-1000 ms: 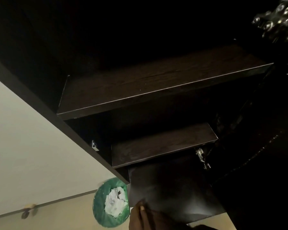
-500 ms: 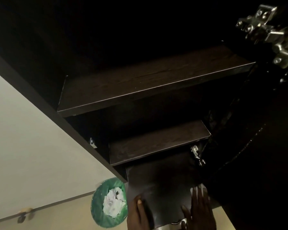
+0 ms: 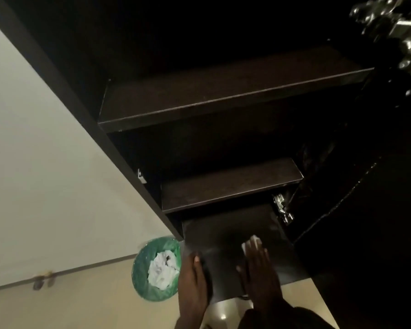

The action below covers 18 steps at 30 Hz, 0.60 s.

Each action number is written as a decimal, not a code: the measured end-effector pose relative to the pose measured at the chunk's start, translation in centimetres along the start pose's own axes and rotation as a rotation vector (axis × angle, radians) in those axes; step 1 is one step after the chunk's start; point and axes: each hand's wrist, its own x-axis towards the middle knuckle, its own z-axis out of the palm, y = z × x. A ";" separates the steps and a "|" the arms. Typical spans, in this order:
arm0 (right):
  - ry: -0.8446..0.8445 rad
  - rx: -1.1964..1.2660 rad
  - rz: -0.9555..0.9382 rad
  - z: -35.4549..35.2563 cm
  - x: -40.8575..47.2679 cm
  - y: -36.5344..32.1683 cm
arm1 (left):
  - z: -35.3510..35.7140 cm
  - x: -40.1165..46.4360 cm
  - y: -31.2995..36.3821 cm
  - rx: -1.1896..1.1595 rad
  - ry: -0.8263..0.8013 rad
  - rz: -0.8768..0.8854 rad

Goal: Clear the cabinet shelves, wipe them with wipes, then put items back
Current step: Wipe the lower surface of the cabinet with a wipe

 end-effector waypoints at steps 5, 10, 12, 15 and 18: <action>-0.019 0.084 0.171 0.6 -0.7 -0.2 | -0.3 0.5 -0.5 0.029 0.002 0.066; 0.299 0.286 -0.251 2.4 -2.8 -6.1 | -0.3 0.8 -0.1 0.063 -0.035 0.107; 0.324 0.216 -0.257 2.1 -2.3 -5.3 | -0.4 1.0 -0.3 0.091 -0.076 0.106; 0.090 0.045 -0.260 2.2 -2.1 -2.6 | -0.5 1.3 -0.8 0.167 -0.190 0.113; 0.036 0.050 0.013 0.3 -0.9 0.9 | -0.6 1.4 -0.5 0.199 -0.232 0.131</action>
